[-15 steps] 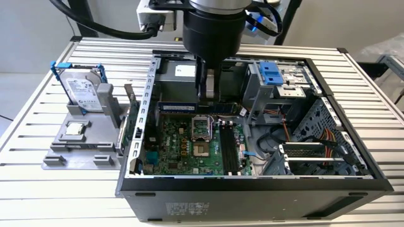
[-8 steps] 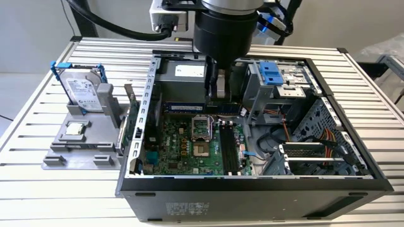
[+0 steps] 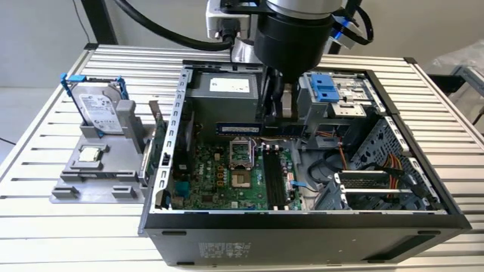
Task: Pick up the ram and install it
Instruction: 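Pick up the ram and move it above insertion slot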
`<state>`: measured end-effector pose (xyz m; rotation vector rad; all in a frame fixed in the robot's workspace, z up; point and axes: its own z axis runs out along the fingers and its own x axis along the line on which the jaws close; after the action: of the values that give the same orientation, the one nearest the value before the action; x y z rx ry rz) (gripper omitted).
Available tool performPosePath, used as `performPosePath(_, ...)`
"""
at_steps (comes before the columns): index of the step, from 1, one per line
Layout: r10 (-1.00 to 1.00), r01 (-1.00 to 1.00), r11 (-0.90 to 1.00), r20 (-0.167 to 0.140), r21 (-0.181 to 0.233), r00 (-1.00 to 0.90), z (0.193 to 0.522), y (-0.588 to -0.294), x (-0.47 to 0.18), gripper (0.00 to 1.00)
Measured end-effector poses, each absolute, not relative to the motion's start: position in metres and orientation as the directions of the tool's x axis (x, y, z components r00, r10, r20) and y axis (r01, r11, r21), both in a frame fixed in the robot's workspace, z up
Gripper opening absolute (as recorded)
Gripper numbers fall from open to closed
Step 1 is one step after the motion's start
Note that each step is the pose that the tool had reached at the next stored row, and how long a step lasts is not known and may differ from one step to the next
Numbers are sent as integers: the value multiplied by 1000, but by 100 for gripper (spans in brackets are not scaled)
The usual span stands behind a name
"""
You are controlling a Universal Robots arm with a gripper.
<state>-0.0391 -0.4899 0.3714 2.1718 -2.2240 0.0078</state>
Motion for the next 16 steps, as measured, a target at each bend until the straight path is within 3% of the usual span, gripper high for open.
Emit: performPosePath(16,-999,-1000,25,27,20,-24,371,-487,-10,0)
